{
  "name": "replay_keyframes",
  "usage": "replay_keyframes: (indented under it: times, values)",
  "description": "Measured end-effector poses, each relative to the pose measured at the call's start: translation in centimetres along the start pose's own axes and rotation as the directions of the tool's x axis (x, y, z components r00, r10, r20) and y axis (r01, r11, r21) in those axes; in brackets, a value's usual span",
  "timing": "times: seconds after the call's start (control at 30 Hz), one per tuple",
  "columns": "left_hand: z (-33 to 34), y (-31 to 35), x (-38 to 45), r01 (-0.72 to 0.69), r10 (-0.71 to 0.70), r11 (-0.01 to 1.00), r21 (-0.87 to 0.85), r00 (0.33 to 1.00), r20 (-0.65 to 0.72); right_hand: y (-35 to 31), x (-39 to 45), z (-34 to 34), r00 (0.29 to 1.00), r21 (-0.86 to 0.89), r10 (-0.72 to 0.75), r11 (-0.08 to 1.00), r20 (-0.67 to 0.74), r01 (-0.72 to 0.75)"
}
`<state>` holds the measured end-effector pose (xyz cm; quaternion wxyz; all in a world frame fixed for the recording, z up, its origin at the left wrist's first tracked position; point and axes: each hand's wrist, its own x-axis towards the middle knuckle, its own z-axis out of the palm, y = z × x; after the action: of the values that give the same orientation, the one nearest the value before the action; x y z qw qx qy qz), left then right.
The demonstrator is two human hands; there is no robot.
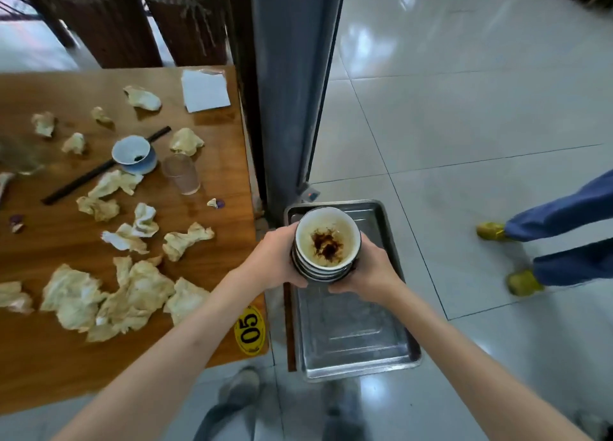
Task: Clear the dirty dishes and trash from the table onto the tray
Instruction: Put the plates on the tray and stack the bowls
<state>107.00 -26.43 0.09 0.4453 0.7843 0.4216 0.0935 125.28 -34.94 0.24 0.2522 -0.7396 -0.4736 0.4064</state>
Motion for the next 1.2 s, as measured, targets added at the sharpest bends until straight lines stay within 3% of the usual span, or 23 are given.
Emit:
replay_keyframes:
  times: [0.37, 0.73, 1.2]
  values:
    - [9.8, -1.5, 4.8, 0.251, -0.265, 0.961, -0.119, 0.956, -0.123, 9.3, 5.4, -2.1, 0.987, -0.033, -0.089, 0.995, 0.134, 0.094]
    - [18.5, -10.8, 7.0, 0.320, -0.355, 0.921, -0.224, 0.924, -0.139, 19.6, 10.9, 4.3, 0.966, -0.037, -0.095, 0.994, 0.240, 0.107]
    - [22.2, -17.0, 8.1, 0.349, -0.365, 0.929, -0.128, 0.921, -0.137, 26.1, 13.7, 10.2, 0.971, -0.025, -0.041, 0.999, 0.234, 0.048]
